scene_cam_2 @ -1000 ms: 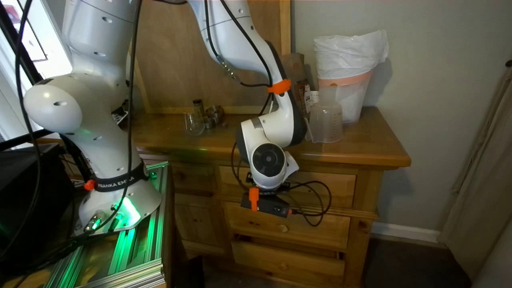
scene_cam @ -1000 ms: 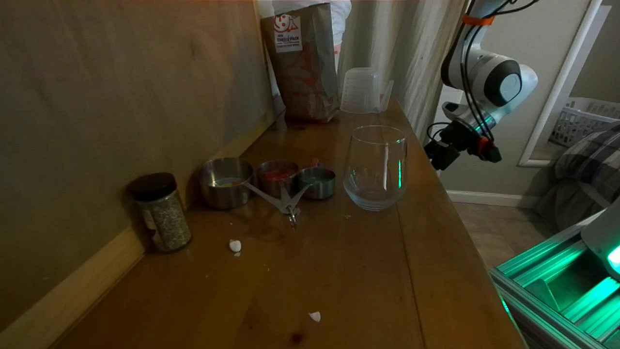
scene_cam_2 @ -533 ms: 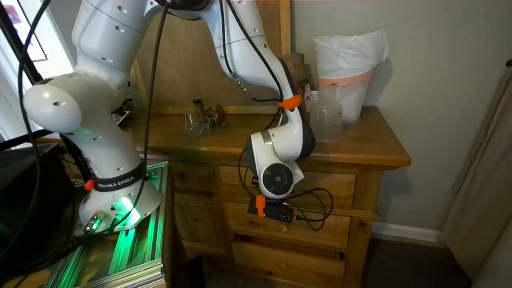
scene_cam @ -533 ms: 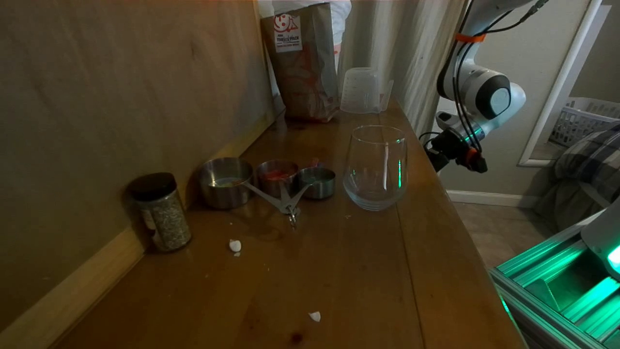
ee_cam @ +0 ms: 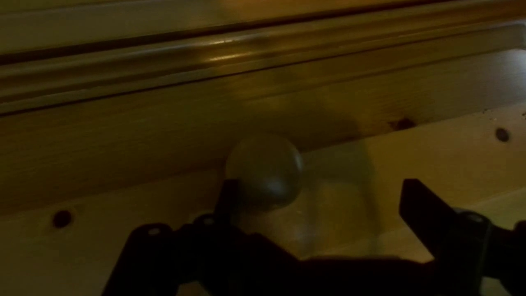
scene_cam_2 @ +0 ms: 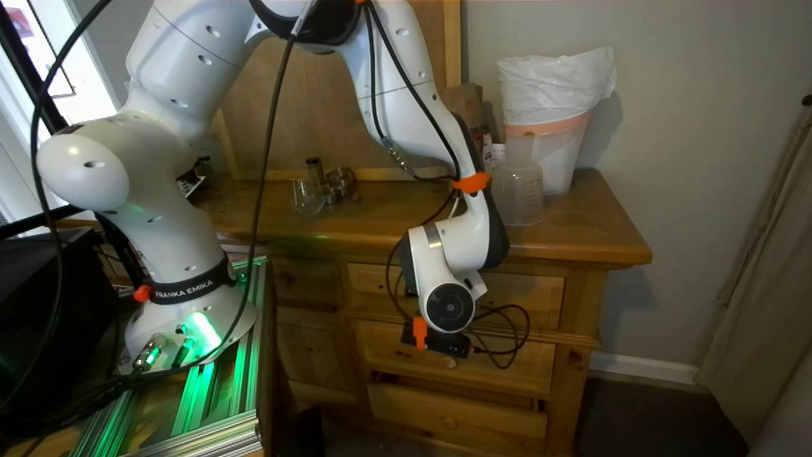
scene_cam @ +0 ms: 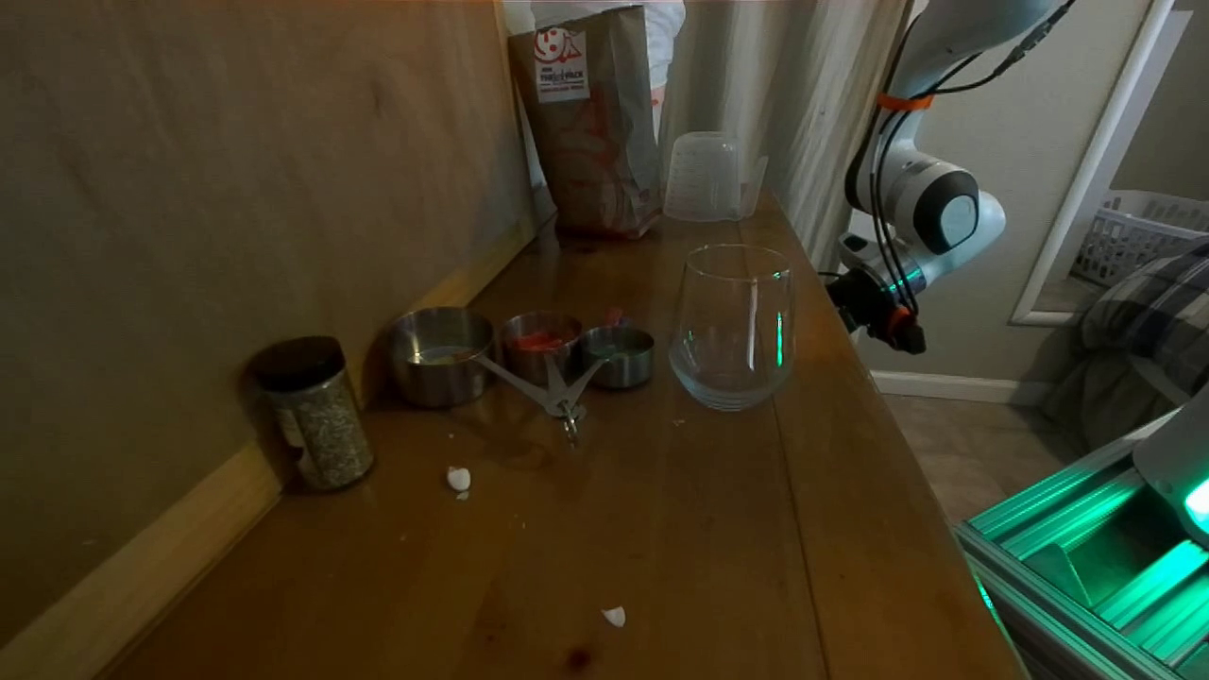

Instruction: Open the topmost drawer on the right and remove the towel from the drawer then close the drawer.

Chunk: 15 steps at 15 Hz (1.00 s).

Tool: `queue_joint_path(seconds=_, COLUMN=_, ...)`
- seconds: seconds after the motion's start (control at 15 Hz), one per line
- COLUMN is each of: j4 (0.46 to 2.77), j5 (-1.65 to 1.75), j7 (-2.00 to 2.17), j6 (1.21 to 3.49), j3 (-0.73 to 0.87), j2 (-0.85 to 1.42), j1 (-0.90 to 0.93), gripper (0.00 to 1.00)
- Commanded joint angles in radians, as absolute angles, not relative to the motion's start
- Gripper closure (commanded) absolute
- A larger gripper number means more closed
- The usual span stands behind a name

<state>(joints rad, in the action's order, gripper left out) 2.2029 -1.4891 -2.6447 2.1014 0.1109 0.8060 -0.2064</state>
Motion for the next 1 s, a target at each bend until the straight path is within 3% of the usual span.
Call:
queue_joint_path(seconds=0.0, j4=2.161, j5=-1.546, j7=-2.694, j6=2.052, j3=0.115, j2=0.849, j1=-0.214, gripper=0.0)
queue_joint_path(seconds=0.27, j4=2.137, j5=-1.581, j7=-2.713, j6=2.036, j3=0.12, j2=0.878, j1=-0.204, gripper=0.0)
queue_joint_path(seconds=0.33, j4=2.129, j5=-1.585, j7=-2.713, j6=2.034, j3=0.121, j2=0.887, j1=-0.202, gripper=0.08)
queue_joint_path(seconds=0.4, j4=2.126, j5=-1.593, j7=-2.715, j6=2.034, j3=0.122, j2=0.892, j1=-0.201, gripper=0.28)
queue_joint_path(seconds=0.53, j4=2.119, j5=-1.608, j7=-2.719, j6=2.036, j3=0.125, j2=0.902, j1=-0.199, gripper=0.43)
queue_joint_path(seconds=0.8, j4=2.106, j5=-1.626, j7=-2.727, j6=2.036, j3=0.129, j2=0.914, j1=-0.196, gripper=0.69)
queue_joint_path(seconds=0.93, j4=2.109, j5=-1.628, j7=-2.731, j6=2.03, j3=0.132, j2=0.913, j1=-0.195, gripper=0.73)
